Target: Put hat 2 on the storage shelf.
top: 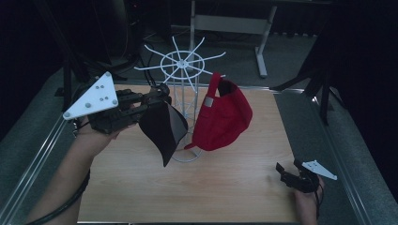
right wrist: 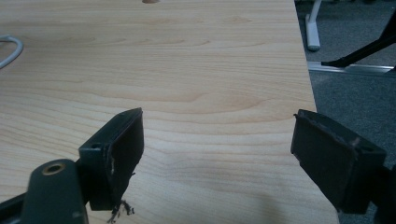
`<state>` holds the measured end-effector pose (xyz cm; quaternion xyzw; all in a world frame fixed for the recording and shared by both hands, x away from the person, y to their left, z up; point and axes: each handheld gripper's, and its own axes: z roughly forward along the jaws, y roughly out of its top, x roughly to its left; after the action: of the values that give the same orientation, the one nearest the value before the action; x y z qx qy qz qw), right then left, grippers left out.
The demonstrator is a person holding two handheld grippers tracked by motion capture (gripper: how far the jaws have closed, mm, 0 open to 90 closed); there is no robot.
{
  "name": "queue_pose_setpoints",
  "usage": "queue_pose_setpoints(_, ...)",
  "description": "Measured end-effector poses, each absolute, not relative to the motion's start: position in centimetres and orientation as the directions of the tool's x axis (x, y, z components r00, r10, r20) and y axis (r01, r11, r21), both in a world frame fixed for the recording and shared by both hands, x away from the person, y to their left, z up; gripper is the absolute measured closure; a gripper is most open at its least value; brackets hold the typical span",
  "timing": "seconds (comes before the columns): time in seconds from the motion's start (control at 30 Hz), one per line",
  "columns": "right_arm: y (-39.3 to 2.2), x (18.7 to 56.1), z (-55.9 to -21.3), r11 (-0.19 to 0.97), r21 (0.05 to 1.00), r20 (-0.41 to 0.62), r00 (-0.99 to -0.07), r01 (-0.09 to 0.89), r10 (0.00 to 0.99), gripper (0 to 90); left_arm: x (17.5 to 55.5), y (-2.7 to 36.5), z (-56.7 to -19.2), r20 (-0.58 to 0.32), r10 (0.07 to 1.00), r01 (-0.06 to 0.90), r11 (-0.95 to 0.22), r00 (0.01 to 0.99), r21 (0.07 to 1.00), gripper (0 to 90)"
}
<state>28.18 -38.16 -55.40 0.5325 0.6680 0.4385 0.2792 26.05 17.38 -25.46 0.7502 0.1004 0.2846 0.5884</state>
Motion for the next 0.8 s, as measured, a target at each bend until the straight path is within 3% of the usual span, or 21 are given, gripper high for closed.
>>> queue_pose_setpoints(0.2, -38.2, 28.2, -55.4, 0.049, 0.884, 0.094, -0.279, 0.465, 0.956, 17.0, 25.9, 17.0, -25.8, 0.318, 0.485, -0.184, -0.304, 0.815, 0.935, 83.7)
queue_pose_setpoints(0.43, -38.2, 28.2, -55.4, 0.047, 0.885, 0.096, -0.281, 0.464, 0.955, 17.0, 25.8, 17.1, -26.4, 0.313, 0.476, -0.17, -0.319, 0.822, 0.932, 70.7)
queue_pose_setpoints(0.8, -38.2, 28.2, -55.4, 0.05, 0.884, 0.094, -0.282, 0.464, 0.955, 17.0, 25.5, 18.8, -27.6, 0.266, 0.506, -0.135, -0.282, 0.82, 0.95, 69.9)
